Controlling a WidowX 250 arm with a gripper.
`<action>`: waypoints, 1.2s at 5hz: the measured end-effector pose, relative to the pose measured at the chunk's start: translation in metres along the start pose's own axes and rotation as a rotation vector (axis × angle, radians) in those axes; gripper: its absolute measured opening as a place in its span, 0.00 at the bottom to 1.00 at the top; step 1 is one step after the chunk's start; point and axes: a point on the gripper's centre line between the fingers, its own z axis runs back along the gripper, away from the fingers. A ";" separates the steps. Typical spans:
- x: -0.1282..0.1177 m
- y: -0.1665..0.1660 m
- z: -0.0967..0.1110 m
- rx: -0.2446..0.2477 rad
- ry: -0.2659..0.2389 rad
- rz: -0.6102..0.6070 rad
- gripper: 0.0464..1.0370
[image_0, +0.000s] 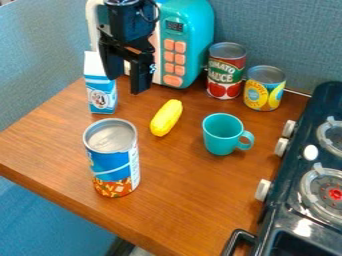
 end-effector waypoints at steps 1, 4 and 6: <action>-0.001 -0.001 -0.009 -0.014 0.029 0.004 0.96; 0.013 0.040 0.024 0.018 -0.026 0.234 0.96; 0.005 0.065 0.017 -0.025 -0.015 0.540 0.96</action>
